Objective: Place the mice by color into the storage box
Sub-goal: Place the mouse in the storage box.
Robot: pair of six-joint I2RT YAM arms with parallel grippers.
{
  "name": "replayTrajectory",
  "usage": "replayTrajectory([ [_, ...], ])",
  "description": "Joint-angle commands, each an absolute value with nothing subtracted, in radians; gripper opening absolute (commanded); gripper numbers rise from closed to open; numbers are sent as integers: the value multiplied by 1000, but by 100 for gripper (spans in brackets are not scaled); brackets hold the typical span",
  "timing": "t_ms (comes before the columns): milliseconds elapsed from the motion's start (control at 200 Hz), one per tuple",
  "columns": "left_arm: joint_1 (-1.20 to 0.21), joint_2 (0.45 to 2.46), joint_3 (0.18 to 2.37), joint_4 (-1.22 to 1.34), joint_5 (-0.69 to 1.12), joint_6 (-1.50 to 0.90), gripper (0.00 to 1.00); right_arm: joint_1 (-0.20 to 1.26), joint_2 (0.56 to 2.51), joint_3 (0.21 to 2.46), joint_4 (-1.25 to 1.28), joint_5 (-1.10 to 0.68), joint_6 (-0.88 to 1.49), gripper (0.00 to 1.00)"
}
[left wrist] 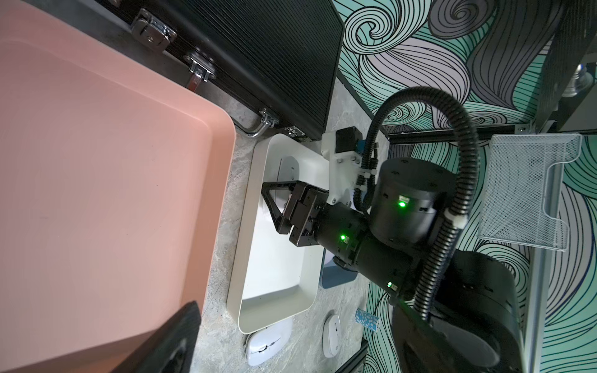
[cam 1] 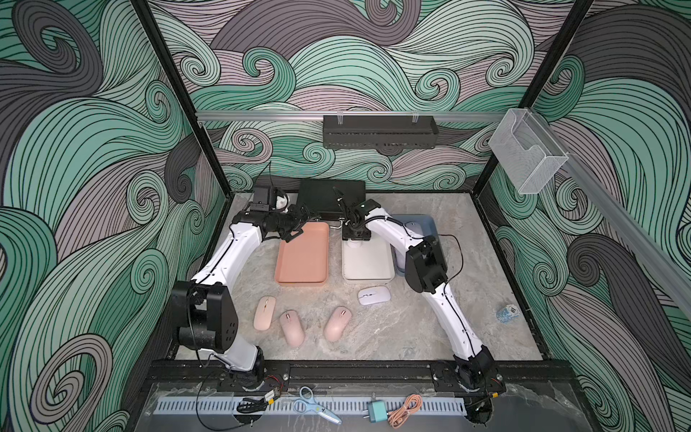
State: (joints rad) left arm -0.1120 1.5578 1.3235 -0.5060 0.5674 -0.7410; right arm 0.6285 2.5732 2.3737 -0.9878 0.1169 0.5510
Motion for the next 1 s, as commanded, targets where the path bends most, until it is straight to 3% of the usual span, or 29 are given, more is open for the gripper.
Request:
replayTrajectory([
  [0, -110, 1547, 1317, -496, 585, -742, 91, 627, 2598, 2378, -1042, 123, 578, 54],
  [170, -110, 1552, 1313, -494, 585, -744, 91, 628, 2603, 2386, -1051, 155, 575, 57],
  [545, -110, 1554, 1309, -489, 589, -753, 91, 630, 2577, 2416, -1060, 28, 573, 69],
  [991, -109, 1548, 1309, -484, 597, -755, 91, 626, 2443, 2376, -1060, 68, 555, 71],
])
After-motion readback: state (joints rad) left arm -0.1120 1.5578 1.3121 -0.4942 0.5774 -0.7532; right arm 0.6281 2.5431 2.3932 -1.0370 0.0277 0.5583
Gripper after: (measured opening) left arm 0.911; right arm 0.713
